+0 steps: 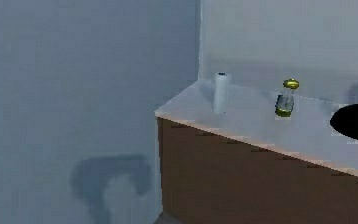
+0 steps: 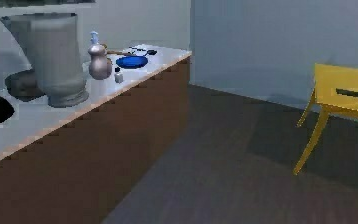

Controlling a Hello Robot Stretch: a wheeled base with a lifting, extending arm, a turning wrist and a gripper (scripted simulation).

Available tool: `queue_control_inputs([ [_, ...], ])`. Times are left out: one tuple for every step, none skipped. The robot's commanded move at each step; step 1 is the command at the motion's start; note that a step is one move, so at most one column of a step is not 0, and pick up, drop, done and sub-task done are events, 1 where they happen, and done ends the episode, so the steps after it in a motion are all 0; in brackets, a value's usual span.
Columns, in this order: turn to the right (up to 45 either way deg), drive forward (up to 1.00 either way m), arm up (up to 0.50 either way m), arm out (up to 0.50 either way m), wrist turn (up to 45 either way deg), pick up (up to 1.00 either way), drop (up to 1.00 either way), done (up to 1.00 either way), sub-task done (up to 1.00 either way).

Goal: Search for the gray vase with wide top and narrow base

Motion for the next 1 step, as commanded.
queue_control_inputs([
  [45.0,0.00,0.00,0.00,0.0,0.00,0.00,0.00,0.00],
])
